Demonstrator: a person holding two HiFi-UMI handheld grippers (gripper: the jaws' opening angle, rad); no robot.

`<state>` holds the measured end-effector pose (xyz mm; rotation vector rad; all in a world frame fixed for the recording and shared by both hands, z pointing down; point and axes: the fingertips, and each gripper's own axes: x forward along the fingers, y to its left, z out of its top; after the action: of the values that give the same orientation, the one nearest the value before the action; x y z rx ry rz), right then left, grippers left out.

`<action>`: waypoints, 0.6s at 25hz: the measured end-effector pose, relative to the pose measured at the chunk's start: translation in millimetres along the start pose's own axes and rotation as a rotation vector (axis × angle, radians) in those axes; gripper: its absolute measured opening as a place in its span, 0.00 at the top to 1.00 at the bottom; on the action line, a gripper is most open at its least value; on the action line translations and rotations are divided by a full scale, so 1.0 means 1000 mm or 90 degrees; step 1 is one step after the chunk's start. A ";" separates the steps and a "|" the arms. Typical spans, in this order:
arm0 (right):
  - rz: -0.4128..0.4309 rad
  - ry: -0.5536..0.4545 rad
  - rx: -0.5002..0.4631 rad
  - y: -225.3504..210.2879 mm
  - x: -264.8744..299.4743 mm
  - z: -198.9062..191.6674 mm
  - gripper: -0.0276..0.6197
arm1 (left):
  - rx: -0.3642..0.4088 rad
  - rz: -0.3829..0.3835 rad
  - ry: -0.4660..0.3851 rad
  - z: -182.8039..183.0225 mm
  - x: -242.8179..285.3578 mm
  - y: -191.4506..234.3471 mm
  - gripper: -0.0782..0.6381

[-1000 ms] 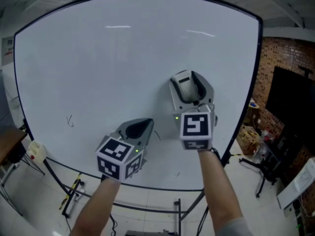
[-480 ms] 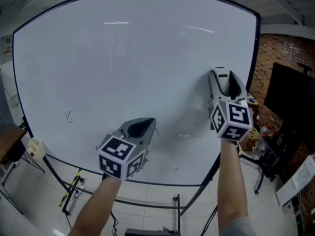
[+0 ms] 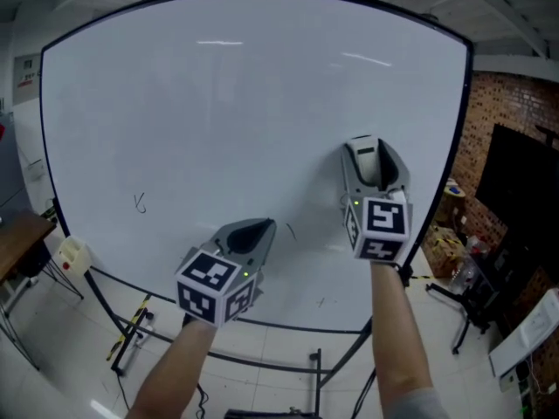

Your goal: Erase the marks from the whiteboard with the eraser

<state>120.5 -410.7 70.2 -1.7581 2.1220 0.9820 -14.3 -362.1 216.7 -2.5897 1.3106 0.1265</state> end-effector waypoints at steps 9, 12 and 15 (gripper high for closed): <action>0.035 0.010 0.044 0.002 -0.030 0.010 0.56 | -0.010 -0.019 -0.002 -0.002 -0.011 -0.002 0.90; 0.053 0.012 0.064 0.006 -0.063 0.009 0.56 | -0.021 -0.051 -0.004 -0.007 -0.009 -0.016 0.90; 0.076 0.026 0.105 0.014 -0.094 0.001 0.56 | -0.029 -0.081 -0.002 -0.014 -0.005 -0.032 0.90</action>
<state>132.2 -334.5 126.3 -1.6032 2.2845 0.7784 7.9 -343.2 236.2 -2.7018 1.1498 0.1400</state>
